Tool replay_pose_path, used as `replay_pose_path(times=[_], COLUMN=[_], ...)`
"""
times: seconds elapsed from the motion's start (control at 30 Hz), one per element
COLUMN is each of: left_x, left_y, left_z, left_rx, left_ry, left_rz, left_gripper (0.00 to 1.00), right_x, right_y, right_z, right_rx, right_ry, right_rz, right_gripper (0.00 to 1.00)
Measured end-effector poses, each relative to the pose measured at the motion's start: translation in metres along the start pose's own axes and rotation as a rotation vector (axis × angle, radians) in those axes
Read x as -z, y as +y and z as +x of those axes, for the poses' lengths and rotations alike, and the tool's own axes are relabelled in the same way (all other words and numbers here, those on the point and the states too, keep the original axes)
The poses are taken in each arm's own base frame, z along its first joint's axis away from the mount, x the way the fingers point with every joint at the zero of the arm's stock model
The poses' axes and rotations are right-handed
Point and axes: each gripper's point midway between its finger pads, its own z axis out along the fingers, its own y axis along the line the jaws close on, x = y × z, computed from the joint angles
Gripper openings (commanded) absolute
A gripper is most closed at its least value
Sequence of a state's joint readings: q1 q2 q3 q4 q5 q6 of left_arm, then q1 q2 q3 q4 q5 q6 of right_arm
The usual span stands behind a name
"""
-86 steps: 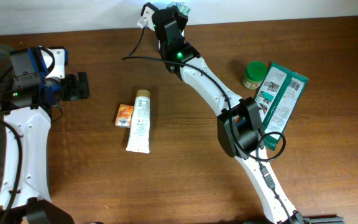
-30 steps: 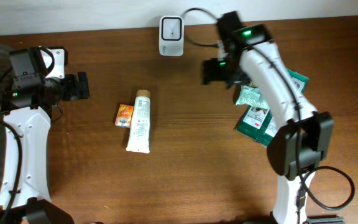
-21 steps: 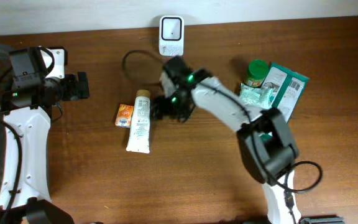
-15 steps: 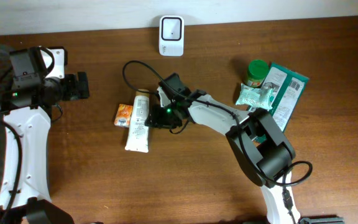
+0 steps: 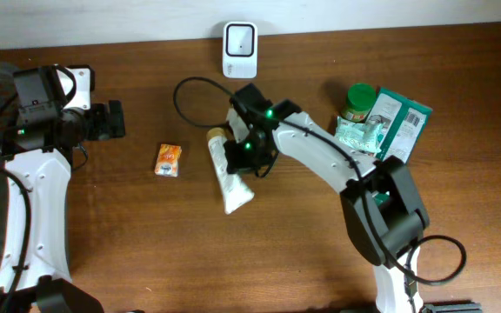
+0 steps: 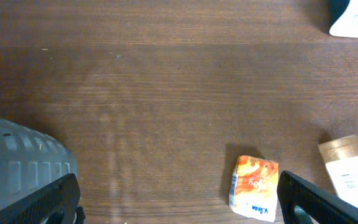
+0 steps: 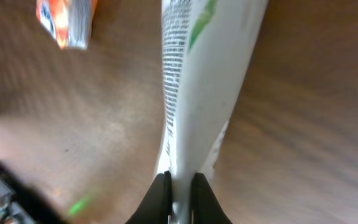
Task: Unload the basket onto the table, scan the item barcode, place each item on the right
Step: 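Raise the white tube and hold it at the scanner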
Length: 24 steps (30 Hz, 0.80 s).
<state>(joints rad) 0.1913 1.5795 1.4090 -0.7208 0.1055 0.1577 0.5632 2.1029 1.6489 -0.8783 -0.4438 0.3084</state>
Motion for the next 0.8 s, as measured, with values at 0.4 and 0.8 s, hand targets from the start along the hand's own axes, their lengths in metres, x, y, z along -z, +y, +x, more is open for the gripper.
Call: replay_pose_path(times=[0.4,0.8], left_x=[0.000,0.000], left_y=[0.000,0.000], left_z=[0.000,0.000], left_rx=[0.000,0.000], left_ry=[0.001,0.001], left_rz=[0.000,0.000], left_gripper=[0.99,0.99], right_x=[-0.049,0.018], right_y=[-0.024,0.032], right_z=[0.016,0.002], right_rx=[0.101,0.238], right_ry=[0.134,0.055], right_rz=[0.159,-0.274], right_gripper=[0.28,0.04])
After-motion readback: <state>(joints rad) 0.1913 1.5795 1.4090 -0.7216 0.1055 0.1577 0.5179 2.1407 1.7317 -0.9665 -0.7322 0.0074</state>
